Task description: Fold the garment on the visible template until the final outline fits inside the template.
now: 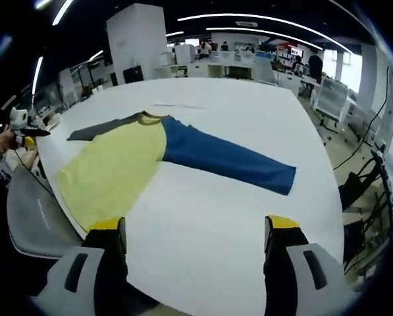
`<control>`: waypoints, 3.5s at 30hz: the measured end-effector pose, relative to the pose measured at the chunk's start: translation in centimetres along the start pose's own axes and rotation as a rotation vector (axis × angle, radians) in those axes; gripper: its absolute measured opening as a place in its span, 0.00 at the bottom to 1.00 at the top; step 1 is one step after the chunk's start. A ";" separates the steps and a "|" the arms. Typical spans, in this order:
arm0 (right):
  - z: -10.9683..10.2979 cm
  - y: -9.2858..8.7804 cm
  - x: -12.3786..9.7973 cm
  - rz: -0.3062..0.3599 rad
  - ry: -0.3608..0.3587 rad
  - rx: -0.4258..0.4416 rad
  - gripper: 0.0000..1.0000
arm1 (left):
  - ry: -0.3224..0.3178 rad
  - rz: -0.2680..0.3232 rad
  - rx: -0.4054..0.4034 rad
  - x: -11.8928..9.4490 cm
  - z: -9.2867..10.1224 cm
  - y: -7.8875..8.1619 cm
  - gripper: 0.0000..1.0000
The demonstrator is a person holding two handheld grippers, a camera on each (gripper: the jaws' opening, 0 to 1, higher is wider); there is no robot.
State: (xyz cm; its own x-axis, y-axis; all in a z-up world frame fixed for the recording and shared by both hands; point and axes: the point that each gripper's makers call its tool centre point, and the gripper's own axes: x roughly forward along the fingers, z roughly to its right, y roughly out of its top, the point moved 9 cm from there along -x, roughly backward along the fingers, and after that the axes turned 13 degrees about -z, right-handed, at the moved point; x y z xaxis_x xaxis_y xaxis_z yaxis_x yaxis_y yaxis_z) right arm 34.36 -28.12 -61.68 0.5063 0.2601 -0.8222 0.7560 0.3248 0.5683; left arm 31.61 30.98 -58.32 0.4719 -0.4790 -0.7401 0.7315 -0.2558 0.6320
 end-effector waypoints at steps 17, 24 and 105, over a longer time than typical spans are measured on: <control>7.4 2.2 4.0 -0.034 -0.018 0.057 0.73 | 0.033 -0.044 -0.044 1.3 -0.4 -0.1 0.87; 9.8 3.1 5.6 -0.064 -0.024 0.047 0.70 | 0.053 -0.040 -0.063 1.7 -0.7 0.1 0.85; 20.5 8.4 11.5 -0.159 -0.105 0.338 0.01 | 0.066 -0.147 -0.014 4.8 -2.0 0.3 0.71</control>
State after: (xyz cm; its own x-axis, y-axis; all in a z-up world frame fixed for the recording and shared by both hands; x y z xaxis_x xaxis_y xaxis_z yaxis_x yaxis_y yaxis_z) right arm 55.01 -41.01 -67.03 0.3983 0.1302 -0.9080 0.9137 0.0312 0.4052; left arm 35.07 30.25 -62.12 0.3907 -0.3807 -0.8381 0.8015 -0.3071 0.5132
